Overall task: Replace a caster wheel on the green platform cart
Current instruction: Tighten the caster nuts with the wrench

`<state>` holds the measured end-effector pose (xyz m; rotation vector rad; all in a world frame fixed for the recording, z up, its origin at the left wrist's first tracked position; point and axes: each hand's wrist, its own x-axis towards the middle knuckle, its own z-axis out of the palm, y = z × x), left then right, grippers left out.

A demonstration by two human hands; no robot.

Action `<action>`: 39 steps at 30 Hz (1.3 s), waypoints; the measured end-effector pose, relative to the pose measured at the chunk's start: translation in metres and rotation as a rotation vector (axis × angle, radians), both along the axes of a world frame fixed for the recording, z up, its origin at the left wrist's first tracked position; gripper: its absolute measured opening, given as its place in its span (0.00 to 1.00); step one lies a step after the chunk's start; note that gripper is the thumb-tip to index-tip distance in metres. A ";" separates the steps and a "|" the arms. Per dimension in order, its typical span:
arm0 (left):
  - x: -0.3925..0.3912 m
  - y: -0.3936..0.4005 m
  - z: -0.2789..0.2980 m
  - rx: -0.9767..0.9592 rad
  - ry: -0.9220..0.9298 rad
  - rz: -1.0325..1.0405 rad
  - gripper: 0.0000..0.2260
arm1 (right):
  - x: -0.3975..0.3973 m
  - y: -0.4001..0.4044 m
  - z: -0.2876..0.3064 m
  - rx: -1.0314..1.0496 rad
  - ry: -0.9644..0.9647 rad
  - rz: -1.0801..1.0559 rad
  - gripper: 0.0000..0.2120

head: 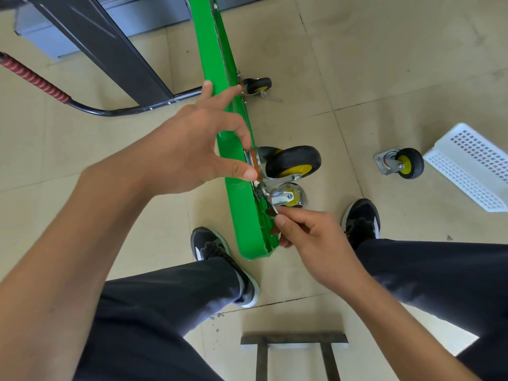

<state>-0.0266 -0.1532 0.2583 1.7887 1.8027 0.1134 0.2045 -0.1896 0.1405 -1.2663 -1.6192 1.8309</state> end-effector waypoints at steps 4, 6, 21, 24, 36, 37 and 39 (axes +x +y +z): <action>0.000 0.000 0.000 0.004 -0.003 -0.002 0.20 | -0.007 -0.008 -0.001 -0.009 0.001 -0.033 0.12; 0.000 0.000 -0.001 0.005 -0.002 -0.004 0.20 | -0.010 -0.011 0.004 0.000 -0.002 -0.048 0.11; 0.000 0.000 -0.001 0.003 0.010 -0.009 0.19 | 0.008 0.014 0.018 -0.091 -0.013 0.010 0.09; 0.001 0.001 0.000 0.001 0.010 -0.007 0.21 | 0.006 0.010 0.000 -0.023 0.007 -0.019 0.10; 0.001 0.001 0.000 0.004 0.015 -0.002 0.18 | -0.013 0.007 -0.025 0.225 0.026 -0.060 0.13; 0.001 0.000 0.000 0.005 0.015 -0.001 0.18 | -0.014 0.007 -0.027 0.248 0.022 -0.058 0.13; 0.000 0.000 0.000 0.007 0.014 -0.002 0.18 | -0.015 0.008 -0.031 0.307 -0.002 -0.034 0.12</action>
